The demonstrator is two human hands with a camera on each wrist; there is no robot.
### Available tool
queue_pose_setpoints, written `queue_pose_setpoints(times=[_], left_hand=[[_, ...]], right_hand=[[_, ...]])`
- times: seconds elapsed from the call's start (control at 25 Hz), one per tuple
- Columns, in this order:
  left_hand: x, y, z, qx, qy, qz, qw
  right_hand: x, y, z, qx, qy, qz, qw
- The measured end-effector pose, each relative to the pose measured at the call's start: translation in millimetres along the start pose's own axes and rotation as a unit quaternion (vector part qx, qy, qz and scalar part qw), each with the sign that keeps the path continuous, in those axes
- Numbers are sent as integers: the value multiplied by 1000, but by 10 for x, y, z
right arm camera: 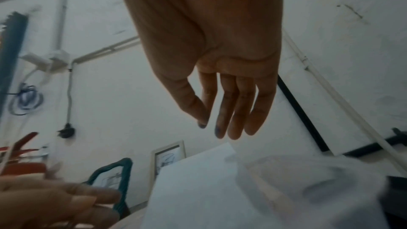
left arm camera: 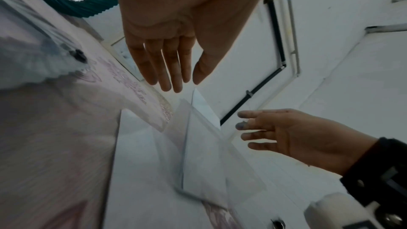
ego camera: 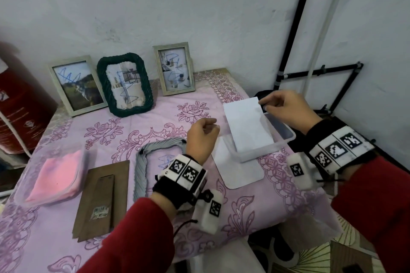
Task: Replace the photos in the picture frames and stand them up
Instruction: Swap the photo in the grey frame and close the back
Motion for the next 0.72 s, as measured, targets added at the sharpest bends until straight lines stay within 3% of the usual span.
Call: queue_pose_setpoints(times=[0.2,0.4,0.72], left_hand=[[-5,300,285,41,-15,-36,998],[50,368,418,53,-71,-52,995],[78,356,389,13,-119,-60,991]], right_hand=[[-181,403,102,42,-59,44,996],[-240,469,220,106,-37,19,993],[-279,437,159,60,12,19,998]])
Point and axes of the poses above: each hand's wrist, its own y-axis towards the middle knuckle, its own z-axis out of the palm, x = y × z, the point moved 4 cm from there along y, towards the middle knuckle, and after that the axes turned 14 degrees about -x, right-handed, at the moved point
